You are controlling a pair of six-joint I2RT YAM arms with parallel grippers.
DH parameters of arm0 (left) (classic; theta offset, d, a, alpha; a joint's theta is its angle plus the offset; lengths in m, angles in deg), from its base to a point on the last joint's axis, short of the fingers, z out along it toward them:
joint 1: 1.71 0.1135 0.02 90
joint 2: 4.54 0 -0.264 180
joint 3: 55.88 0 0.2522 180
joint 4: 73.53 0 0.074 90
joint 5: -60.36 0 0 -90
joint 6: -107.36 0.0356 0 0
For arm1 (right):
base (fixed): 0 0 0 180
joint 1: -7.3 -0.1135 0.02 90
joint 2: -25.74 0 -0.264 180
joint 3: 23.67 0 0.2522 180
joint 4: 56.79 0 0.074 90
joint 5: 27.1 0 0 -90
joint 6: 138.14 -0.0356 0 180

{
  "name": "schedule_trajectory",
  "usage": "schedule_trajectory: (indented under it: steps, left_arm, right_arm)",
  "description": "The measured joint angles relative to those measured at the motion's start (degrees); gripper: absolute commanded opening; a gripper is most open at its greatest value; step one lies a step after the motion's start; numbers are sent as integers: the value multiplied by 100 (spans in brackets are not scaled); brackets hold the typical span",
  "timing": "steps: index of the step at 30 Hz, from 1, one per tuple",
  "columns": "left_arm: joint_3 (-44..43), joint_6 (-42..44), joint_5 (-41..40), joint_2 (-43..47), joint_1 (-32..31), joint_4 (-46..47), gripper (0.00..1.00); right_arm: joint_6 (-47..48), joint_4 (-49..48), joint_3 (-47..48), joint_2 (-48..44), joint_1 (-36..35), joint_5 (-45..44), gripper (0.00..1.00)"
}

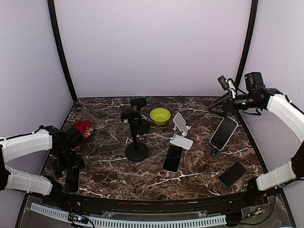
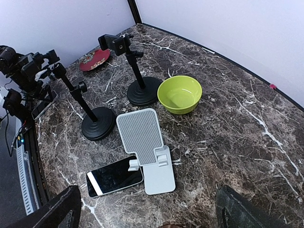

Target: Place the phone on the phone stand

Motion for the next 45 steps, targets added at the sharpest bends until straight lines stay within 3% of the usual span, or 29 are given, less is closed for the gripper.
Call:
schedule_trajectory:
  steps: [17,20,23,33,34,43,45]
  left_arm:
    - [313,-140,-402,190,376,621,99]
    - [330,-127,-400,254,376,625,96]
    - [334,-81,-313,315,376,691,86]
    - [472,435,323,367,382,1482,84]
    - [472,468,343,376,382,1543,83]
    - [575,846,1008,352,396,2522,33]
    - [614,868,1086,352,385,2621,26]
  right_arm:
    - [105,79,-33,-11,-50,92,99]
    - [109,96,-33,-11,-50,96,99]
    - [111,103,-33,-11,-50,98,99]
    - [120,103,-33,-11,-52,98,99]
    - [120,103,-33,-11,-52,98,99]
    - [125,103,-33,-11,-52,98,99]
    - [125,103,-33,-11,-57,98,98]
